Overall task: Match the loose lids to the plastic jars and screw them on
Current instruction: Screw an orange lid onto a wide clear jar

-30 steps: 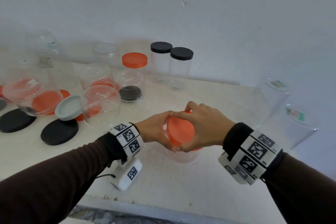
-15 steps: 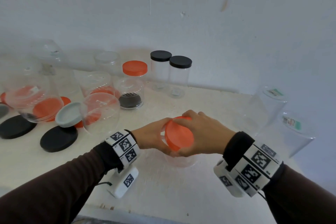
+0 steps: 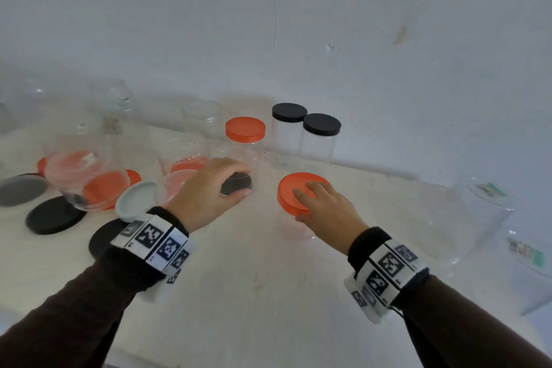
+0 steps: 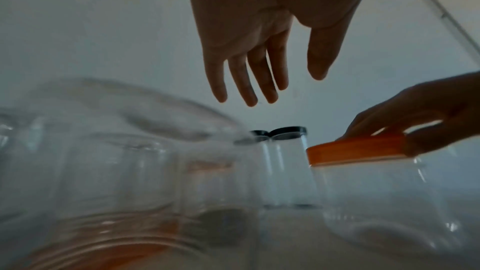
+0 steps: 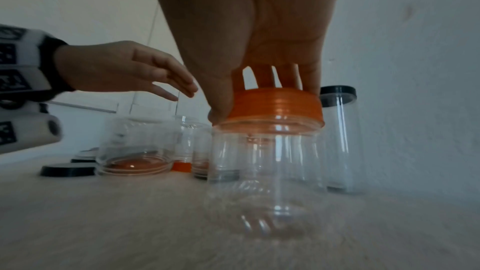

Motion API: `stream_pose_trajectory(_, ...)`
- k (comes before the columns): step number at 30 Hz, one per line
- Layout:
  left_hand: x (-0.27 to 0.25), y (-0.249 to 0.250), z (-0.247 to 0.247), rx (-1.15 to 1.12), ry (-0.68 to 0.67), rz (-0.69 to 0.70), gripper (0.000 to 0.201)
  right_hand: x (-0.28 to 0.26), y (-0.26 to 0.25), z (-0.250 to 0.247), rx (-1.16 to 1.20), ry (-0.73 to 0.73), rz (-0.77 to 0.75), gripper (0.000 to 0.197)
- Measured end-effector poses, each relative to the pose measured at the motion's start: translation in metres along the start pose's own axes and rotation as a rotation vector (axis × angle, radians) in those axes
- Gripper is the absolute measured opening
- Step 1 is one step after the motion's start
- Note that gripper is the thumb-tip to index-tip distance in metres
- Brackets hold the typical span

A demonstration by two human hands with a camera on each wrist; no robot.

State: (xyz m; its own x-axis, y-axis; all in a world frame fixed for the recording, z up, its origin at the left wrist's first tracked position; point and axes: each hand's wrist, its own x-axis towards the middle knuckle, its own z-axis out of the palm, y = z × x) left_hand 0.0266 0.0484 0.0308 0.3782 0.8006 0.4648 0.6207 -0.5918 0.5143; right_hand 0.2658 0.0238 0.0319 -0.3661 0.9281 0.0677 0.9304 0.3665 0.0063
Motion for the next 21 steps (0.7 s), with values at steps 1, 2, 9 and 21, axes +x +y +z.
stream_pose_trajectory(1,-0.001,-0.008,-0.003,0.095,0.012,-0.012,0.057,0.010,0.001,0.004,0.015,0.025,-0.011,0.050)
stream_pose_trajectory(2,-0.002,-0.015,-0.005,0.184,0.014,-0.029,0.060,0.020,0.003,0.008,0.031,0.052,-0.020,0.049)
stream_pose_trajectory(9,-0.011,-0.040,-0.011,0.509,-0.148,-0.204,0.098,0.079,0.005,0.015,0.020,0.046,-0.013,0.049)
stream_pose_trajectory(21,-0.008,-0.042,-0.009,0.442,-0.170,-0.231,0.081,0.130,-0.006,0.019,0.002,0.009,-0.003,0.053)
